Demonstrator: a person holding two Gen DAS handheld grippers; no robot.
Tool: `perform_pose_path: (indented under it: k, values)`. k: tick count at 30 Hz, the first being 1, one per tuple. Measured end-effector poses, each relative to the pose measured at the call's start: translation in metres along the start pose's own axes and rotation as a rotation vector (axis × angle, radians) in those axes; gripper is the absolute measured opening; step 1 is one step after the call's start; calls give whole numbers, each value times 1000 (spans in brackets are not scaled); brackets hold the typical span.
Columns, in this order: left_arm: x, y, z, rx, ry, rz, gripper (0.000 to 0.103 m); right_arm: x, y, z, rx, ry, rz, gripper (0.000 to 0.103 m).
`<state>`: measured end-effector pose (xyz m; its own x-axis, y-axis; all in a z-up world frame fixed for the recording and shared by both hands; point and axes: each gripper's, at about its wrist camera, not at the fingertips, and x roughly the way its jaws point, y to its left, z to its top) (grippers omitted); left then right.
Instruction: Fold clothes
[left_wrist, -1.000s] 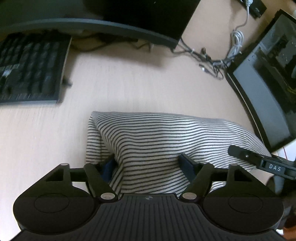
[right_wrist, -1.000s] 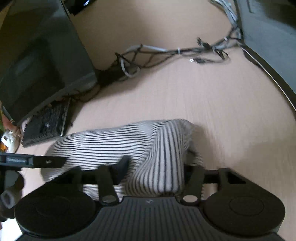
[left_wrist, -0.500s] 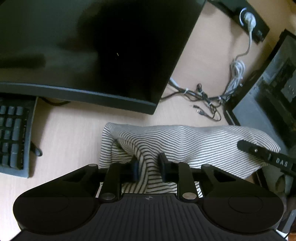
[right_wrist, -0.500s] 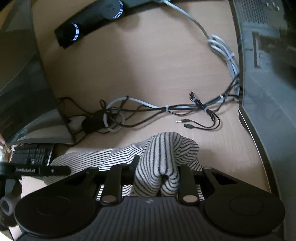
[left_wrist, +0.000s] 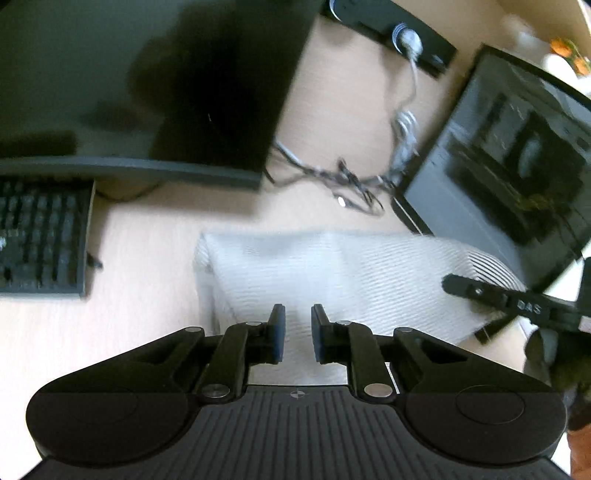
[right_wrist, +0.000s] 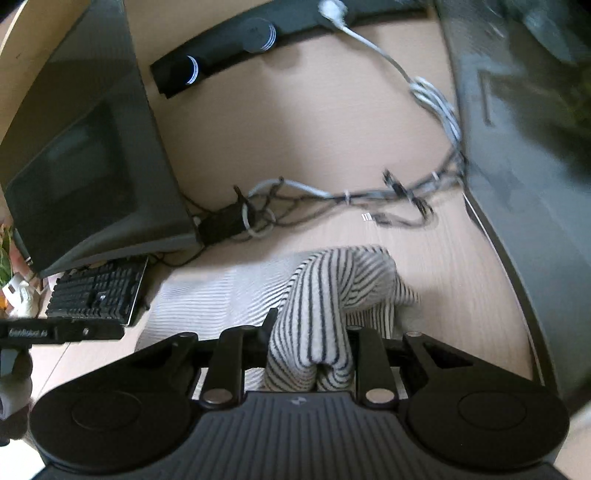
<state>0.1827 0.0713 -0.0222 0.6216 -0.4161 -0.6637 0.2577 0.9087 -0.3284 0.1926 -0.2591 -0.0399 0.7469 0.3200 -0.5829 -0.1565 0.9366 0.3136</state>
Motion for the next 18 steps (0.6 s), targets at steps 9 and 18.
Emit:
perform_pose_path:
  k: [9, 18]
  values:
    - [13, 36, -13, -145, 31, 26, 66, -9, -24, -41, 197, 24, -92, 50]
    - [60, 6, -10, -68, 107, 45, 77, 7, -17, -56, 253, 121, -43, 61]
